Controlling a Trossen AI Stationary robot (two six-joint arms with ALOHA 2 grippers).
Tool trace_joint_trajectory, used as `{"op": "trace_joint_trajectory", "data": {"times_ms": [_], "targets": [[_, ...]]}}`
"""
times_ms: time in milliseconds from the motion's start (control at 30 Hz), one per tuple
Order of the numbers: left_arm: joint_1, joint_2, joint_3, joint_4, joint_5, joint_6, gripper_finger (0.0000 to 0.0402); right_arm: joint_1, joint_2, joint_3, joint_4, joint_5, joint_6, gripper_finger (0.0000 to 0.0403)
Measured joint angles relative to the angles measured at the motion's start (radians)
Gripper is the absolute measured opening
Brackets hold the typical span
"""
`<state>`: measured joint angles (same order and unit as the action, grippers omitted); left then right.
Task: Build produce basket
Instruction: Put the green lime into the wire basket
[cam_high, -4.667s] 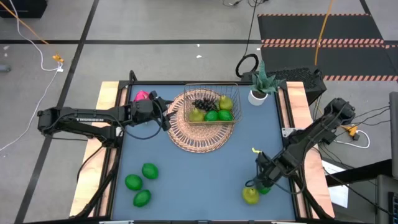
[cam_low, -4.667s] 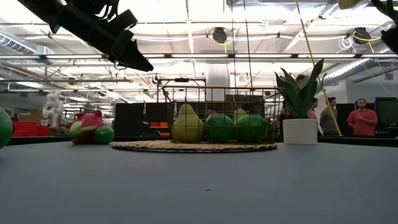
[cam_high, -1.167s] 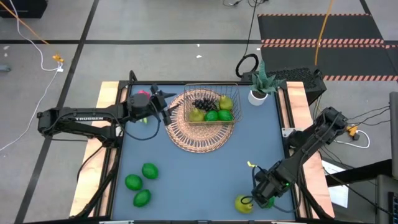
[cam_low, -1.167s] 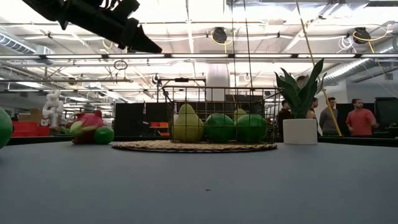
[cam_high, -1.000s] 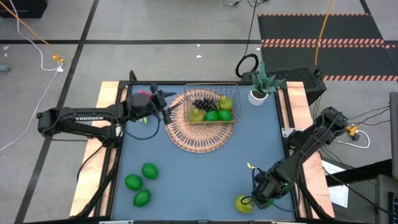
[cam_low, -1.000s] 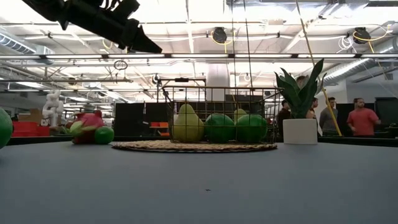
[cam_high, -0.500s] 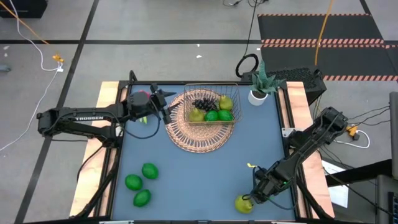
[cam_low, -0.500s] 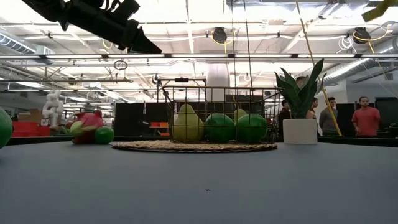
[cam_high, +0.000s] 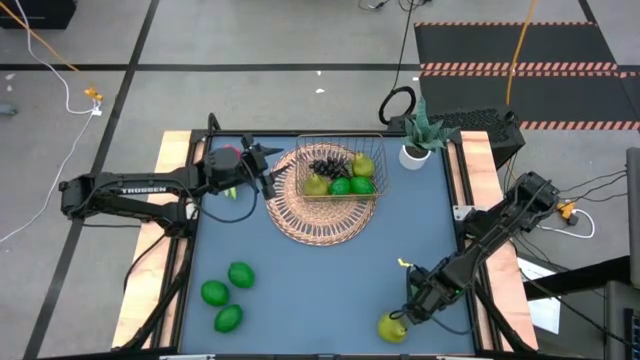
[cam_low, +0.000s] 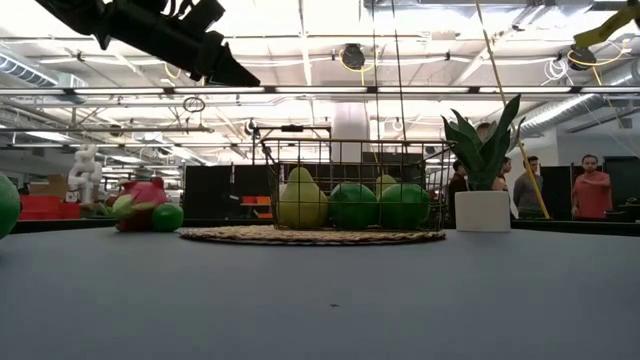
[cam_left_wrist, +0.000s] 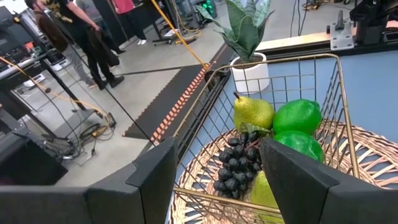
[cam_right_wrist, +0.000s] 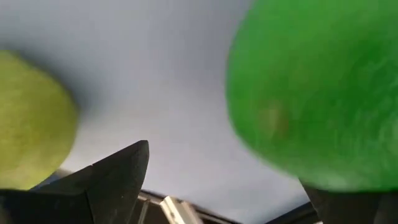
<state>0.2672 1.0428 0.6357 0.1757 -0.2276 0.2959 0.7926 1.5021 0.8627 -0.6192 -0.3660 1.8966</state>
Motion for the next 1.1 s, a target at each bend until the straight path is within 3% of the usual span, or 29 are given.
{"op": "trace_joint_trajectory", "data": {"times_ms": [233,333,533,700,867,1000,1100], "targets": [[0.0,0.0,0.0,0.0,0.0,-0.002,0.0232,-0.022,0.0,0.0,-0.059,-0.008,-0.093,0.0384],[0.0,0.0,0.0,0.0,0.0,-0.002,0.0232,-0.038,0.0,0.018,-0.11,-0.072,-0.109,0.0384],[0.002,0.0,0.0,0.003,0.0,-0.003,0.0232,-0.064,-0.03,0.194,-0.463,-0.073,-0.159,0.0384],[0.002,0.0,0.0,0.002,0.0,-0.003,0.0232,-0.073,-0.048,0.375,-0.756,0.134,-0.243,0.0384],[0.001,0.0,0.0,-0.013,0.0,-0.003,0.0232,-0.072,-0.047,0.387,-0.692,0.38,-0.437,0.0384],[0.001,0.0,0.0,-0.029,0.0,-0.005,0.0232,-0.094,-0.047,0.337,-0.621,0.391,-0.622,0.0384],[0.001,0.0,0.0,-0.03,0.0,-0.005,0.0232,-0.127,-0.045,0.29,-0.632,0.39,-0.615,0.0384]]}}
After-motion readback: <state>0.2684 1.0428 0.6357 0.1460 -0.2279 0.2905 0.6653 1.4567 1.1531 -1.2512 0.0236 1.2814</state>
